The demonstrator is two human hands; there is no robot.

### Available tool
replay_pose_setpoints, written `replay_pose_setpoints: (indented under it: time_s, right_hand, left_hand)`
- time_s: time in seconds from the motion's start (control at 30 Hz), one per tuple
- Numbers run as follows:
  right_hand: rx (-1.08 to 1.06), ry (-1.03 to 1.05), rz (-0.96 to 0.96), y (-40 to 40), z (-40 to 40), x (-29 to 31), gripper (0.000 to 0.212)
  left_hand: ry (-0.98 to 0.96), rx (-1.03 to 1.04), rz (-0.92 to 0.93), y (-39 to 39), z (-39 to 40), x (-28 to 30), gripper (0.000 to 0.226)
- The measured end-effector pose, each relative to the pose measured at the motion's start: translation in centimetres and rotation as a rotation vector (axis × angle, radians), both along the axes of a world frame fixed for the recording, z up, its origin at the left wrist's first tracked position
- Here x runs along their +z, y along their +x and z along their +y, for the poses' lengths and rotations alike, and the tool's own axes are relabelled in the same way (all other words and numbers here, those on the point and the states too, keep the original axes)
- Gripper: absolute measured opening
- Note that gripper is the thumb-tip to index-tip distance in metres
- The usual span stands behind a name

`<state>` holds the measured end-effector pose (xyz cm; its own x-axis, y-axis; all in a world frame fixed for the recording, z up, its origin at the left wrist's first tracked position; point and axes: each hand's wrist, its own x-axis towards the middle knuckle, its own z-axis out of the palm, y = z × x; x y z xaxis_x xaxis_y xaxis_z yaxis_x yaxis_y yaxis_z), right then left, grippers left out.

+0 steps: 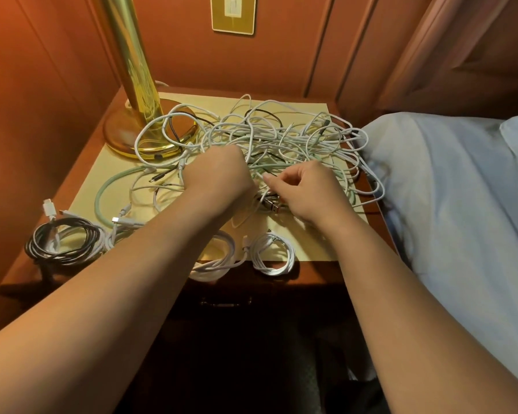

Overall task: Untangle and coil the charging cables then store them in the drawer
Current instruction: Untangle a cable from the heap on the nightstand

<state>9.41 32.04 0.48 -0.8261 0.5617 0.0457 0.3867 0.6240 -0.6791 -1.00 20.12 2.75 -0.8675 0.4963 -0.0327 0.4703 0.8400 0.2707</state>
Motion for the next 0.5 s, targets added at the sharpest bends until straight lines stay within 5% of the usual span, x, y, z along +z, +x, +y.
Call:
replay_pose_setpoints:
  time_s: [0.3, 0.5]
  right_hand:
    - [0.034, -0.092, -0.002, -0.1, 0.6, 0.3, 0.016]
    - [0.018, -0.044, 0.027, 0.1, 0.7, 0.1, 0.022]
  left_hand:
    - [0.174, 0.073, -0.165, -0.2, 1.3, -0.2, 0.021]
    - [0.378, 0.019, -0.285, -0.1, 1.4, 0.0, 0.020]
